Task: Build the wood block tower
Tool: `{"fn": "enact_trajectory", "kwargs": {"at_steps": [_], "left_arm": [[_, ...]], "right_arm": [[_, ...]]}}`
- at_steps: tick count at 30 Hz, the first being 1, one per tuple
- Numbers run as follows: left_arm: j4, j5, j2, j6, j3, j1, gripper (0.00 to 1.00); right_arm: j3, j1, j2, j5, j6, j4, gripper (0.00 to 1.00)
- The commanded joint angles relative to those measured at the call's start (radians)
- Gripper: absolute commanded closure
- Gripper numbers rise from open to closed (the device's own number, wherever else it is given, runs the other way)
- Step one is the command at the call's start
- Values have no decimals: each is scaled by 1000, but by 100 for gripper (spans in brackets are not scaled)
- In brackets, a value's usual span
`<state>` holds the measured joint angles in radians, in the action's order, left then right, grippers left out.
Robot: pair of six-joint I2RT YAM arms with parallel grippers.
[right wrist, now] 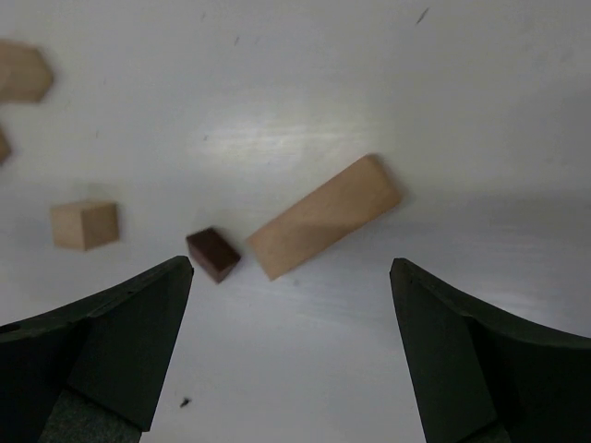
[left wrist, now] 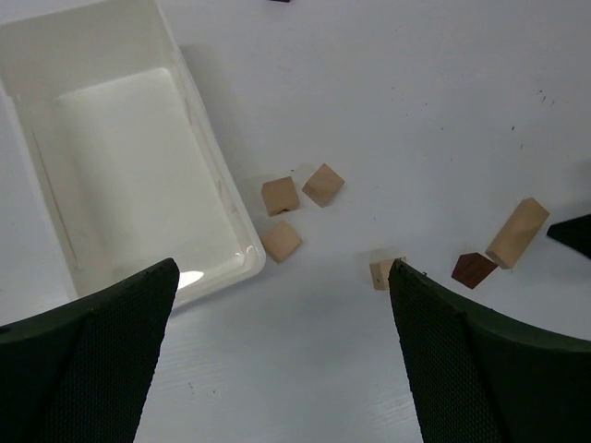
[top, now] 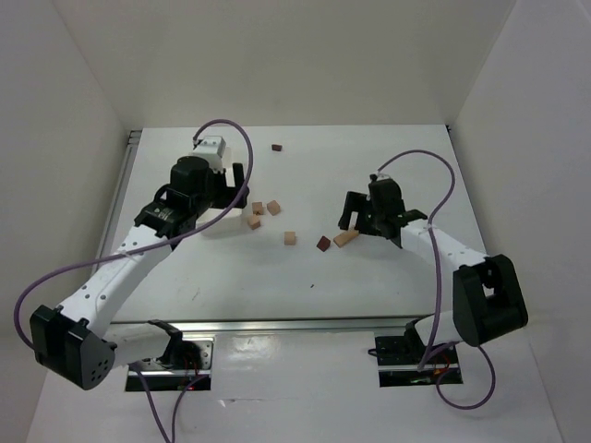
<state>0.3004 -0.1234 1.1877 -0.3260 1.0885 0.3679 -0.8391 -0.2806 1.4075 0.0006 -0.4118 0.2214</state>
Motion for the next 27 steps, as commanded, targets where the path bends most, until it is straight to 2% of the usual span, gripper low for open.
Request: {"fn": "enact_trajectory", "kwargs": {"at_steps": [1, 3, 9, 13, 17, 24, 27], "left_arm": [[-35, -82, -51, -36, -1, 54, 0], [-35, -105, -63, -36, -1, 86, 0], [-24, -140, -123, -59, -45, 126, 0], [9, -180, -134, -70, -45, 135, 0], [9, -193, -143, -79, -55, 135, 0], [19, -211, -134, -79, -42, 135, 0], [19, -220, -125, -79, -42, 135, 0]], "right_arm": [[72, -86, -47, -105, -87, 3, 4], [83, -113, -47, -143, -101, -22, 3], [103, -187, -28, -93, -110, -42, 3], [115, -187, 21, -140, -110, -115, 3], [103, -196, 82, -102, -98, -149, 3], [77, -196, 163, -126, -97, -224, 2], [49, -196, 186, -45, -97, -235, 2]]}}
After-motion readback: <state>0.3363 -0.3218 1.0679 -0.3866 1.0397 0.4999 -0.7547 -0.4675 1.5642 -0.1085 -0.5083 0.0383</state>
